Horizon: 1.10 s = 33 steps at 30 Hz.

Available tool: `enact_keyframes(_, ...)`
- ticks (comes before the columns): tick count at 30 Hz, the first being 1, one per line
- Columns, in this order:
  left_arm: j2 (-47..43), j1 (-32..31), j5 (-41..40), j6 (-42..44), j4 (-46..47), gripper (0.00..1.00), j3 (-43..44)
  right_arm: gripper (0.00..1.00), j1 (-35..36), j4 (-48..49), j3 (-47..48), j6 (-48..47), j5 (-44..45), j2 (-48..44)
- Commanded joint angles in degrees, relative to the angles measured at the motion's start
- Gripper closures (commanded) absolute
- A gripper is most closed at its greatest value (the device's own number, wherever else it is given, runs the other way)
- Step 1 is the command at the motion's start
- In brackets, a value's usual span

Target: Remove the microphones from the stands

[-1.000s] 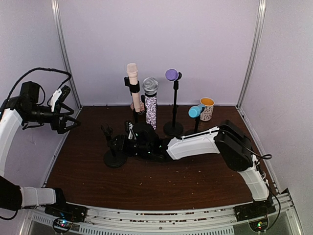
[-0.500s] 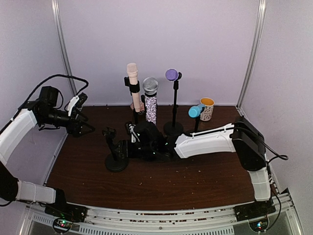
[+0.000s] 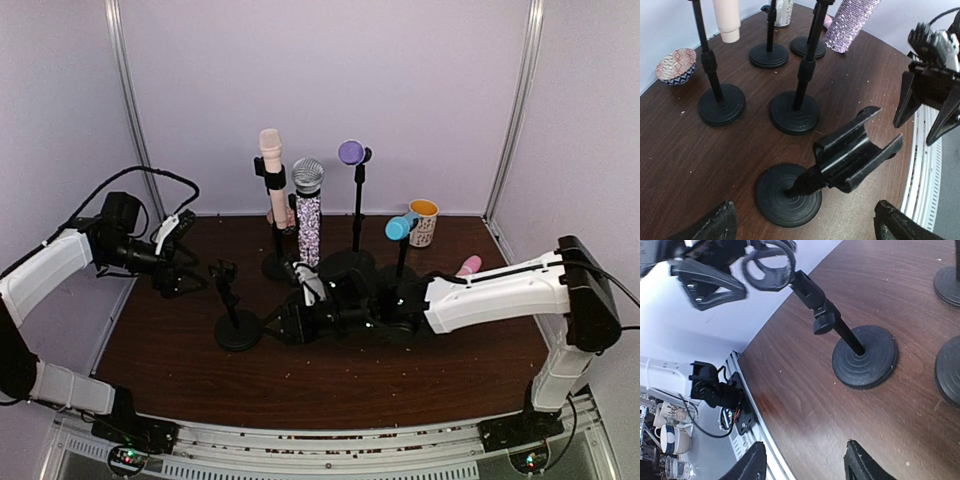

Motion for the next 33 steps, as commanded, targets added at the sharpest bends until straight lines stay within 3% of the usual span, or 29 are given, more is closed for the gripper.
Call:
enact_keyframes(1, 3.3, -3.1, 2.3, 5.5, 2.9, 0.02, 0.9, 0.47, 0.3, -0.7, -6.9, -1.0, 3.7, -8.7)
enact_keyframes(8, 8.5, -5.7, 0.8, 7.3, 7.1, 0.03, 3.1, 0.49, 1.2, -10.7, -9.0, -1.8, 8.5, -18.3)
enact_keyframes(11, 10.1, -6.5, 1.7, 10.6, 6.9, 0.09, 3.0, 0.52, 1.6, -15.8, -8.8, -1.7, 9.6, -21.6)
enact_keyframes(18, 13.1, -7.0, 2.7, 15.7, 6.7, 0.29, 3.4, 0.71, 1.8, -27.6, -10.3, 1.7, 12.2, -28.9)
enact_keyframes(23, 14.0, -7.0, 3.5, 18.2, 6.3, 0.48, 4.2, 0.6, 1.8, -35.7, -8.7, 1.1, 16.2, -33.0)
enact_keyframes(28, 14.1, -7.0, 2.3, 19.5, 6.2, 0.78, 4.7, 0.6, 1.6, -41.0, -6.8, -1.5, 20.9, -34.3)
enact_keyframes(33, 14.1, -6.2, -0.2, 20.4, 4.8, 0.82, 6.5, 0.6, 1.3, -37.0, -10.7, -0.8, 24.2, -36.1)
